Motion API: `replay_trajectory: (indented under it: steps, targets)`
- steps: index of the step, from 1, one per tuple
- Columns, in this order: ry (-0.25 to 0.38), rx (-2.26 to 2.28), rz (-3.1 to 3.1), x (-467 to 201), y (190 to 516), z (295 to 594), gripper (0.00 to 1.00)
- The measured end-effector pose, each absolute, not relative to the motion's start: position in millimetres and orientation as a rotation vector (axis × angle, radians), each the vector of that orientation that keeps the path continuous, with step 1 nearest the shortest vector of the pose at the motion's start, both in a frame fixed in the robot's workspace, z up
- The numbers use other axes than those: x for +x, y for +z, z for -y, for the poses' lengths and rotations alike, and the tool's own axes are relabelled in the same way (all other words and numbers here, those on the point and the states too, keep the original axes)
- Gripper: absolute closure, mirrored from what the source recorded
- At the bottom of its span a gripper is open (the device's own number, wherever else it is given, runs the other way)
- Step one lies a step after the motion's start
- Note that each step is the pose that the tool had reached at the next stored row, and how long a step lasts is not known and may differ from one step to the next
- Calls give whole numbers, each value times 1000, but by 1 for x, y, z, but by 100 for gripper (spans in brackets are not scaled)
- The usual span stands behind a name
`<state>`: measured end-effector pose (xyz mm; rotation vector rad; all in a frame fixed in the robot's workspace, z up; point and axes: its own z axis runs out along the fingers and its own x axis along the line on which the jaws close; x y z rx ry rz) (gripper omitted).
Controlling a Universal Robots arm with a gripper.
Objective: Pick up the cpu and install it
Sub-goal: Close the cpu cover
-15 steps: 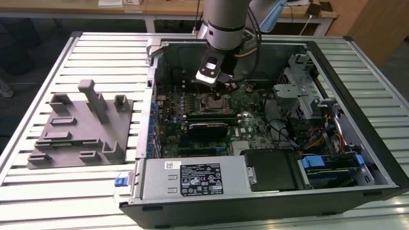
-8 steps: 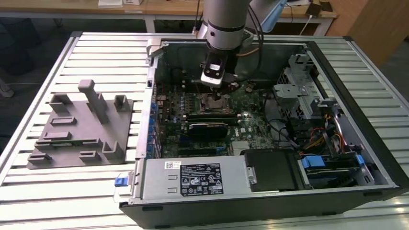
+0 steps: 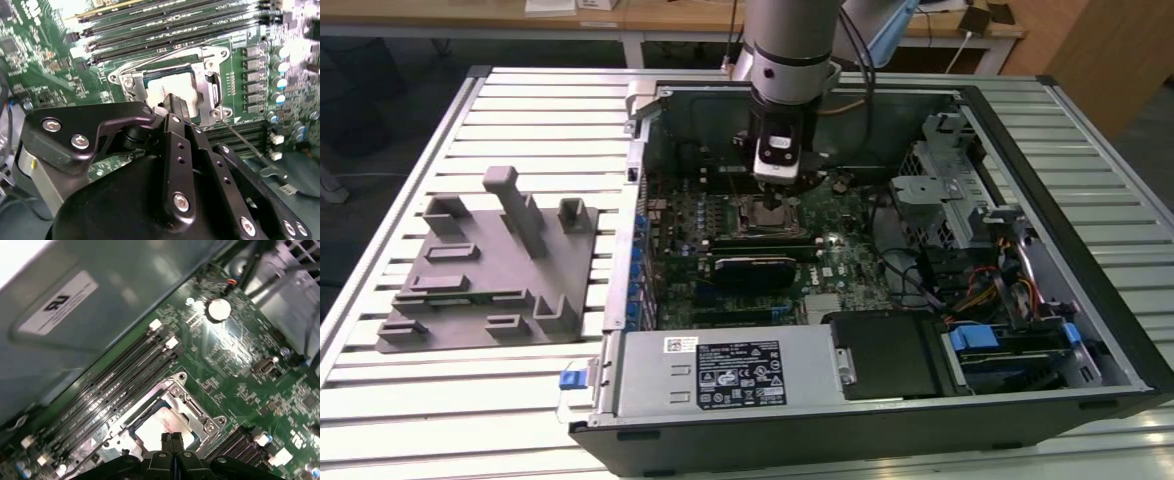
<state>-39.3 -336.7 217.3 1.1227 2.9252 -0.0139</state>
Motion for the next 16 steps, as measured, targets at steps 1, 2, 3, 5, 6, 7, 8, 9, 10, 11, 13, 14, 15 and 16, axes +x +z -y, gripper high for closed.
replay_trajectory:
  steps: [1, 2, 3, 5, 6, 7, 8, 9, 10, 11, 13, 14, 15, 16]
  targets:
    - [-14, 1096, -2935, -39, 217, 337, 89]
    - [-14, 1070, -2945, -39, 217, 337, 89]
    - [-14, 1042, -2954, -39, 217, 337, 89]
    - [-13, 989, -2973, -39, 217, 337, 89]
    - [-13, 962, -2981, -39, 217, 337, 89]
    - [-13, 936, -2990, -39, 217, 337, 89]
    - [-13, 908, -2998, -39, 217, 337, 89]
    - [-13, 880, -3006, -39, 217, 337, 89]
    - [-13, 853, -3014, -39, 217, 337, 89]
    - [-12, 825, -3022, -39, 217, 337, 89]
    - [-12, 770, -3036, -39, 217, 337, 89]
    - [-12, 743, -3043, -39, 217, 337, 89]
    - [-12, 714, -3050, -39, 217, 337, 89]
    - [-12, 688, -3055, -39, 217, 337, 89]
